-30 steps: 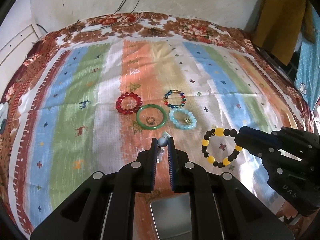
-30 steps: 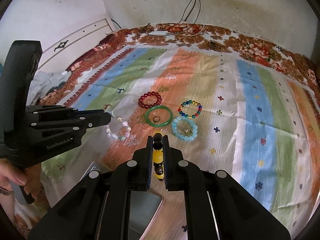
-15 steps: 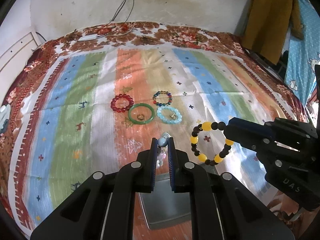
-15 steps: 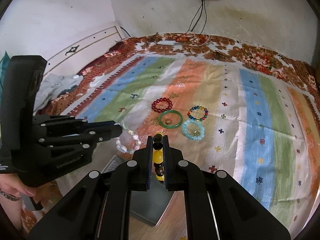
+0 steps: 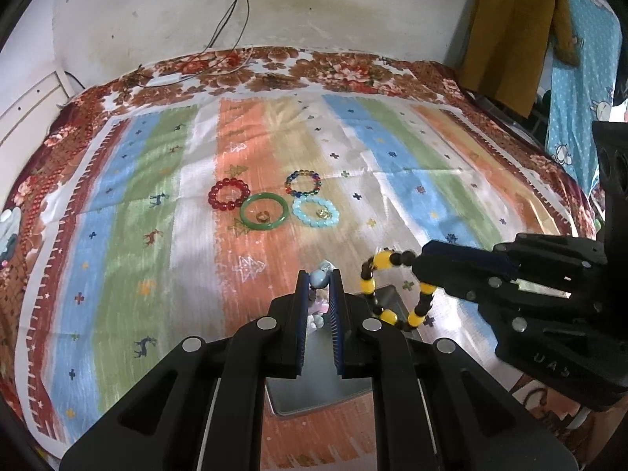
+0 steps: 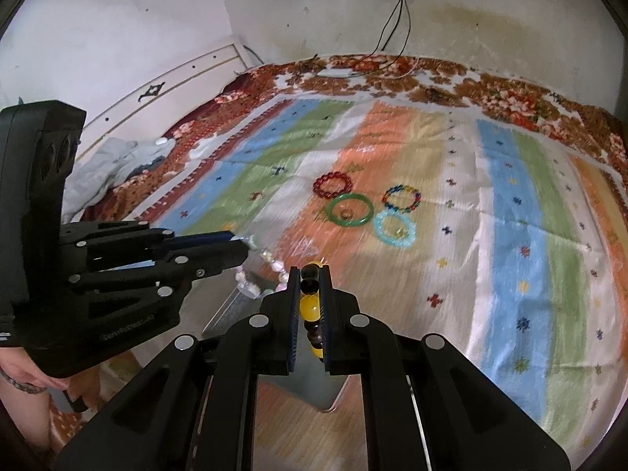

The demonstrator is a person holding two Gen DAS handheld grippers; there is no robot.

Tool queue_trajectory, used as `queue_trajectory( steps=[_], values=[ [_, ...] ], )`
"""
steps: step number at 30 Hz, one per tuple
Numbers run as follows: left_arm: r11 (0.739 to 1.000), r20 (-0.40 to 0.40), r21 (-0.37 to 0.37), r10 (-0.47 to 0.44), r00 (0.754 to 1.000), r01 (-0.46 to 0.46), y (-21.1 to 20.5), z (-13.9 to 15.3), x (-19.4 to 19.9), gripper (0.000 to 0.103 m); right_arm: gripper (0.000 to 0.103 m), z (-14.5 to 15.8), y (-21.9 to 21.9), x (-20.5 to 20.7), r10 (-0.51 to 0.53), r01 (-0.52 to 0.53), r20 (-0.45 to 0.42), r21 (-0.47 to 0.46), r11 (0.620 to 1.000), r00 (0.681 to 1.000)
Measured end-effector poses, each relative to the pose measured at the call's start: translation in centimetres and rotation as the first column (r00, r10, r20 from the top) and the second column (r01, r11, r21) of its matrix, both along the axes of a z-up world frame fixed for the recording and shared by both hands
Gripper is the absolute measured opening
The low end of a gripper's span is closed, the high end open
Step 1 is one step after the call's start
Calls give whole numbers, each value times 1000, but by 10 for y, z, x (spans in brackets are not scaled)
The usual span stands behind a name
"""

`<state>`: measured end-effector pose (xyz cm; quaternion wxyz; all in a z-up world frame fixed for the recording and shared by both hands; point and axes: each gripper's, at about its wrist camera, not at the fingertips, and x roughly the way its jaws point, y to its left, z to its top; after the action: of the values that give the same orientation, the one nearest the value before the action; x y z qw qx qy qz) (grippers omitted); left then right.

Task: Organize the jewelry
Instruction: 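Open left gripper dropping white bracelet into tin while right gripper releases yellow-black bracelet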

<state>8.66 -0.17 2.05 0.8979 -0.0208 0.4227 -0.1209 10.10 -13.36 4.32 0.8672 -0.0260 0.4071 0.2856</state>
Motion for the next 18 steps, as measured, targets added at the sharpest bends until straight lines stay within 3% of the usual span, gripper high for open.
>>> queue_trajectory(
  steps=[4,6,10,14,16,18],
  values=[
    [1000,-38,-1,27,999,-27,5,-9,4,12,16,-4,-6,0,-48,48,-3,7,999,999],
    [998,-36,3,58,998,-58,10,-10,4,21,30,-4,-11,3,-78,78,9,-17,997,997],
    [995,-35,-2,98,995,-99,21,-10,9,27,30,-7,-16,9,-100,100,2,-31,994,995],
    [992,-41,46,116,992,-114,22,-17,13,34,30,-16,-18,17,-119,119,-12,-50,992,993],
    [991,-43,56,121,992,-119,24,-18,16,39,34,-18,-20,20,-125,124,-14,-52,991,992],
    [988,-35,71,136,990,-134,26,-18,19,42,45,-20,-20,23,-131,130,-11,-61,990,991]
  ],
)
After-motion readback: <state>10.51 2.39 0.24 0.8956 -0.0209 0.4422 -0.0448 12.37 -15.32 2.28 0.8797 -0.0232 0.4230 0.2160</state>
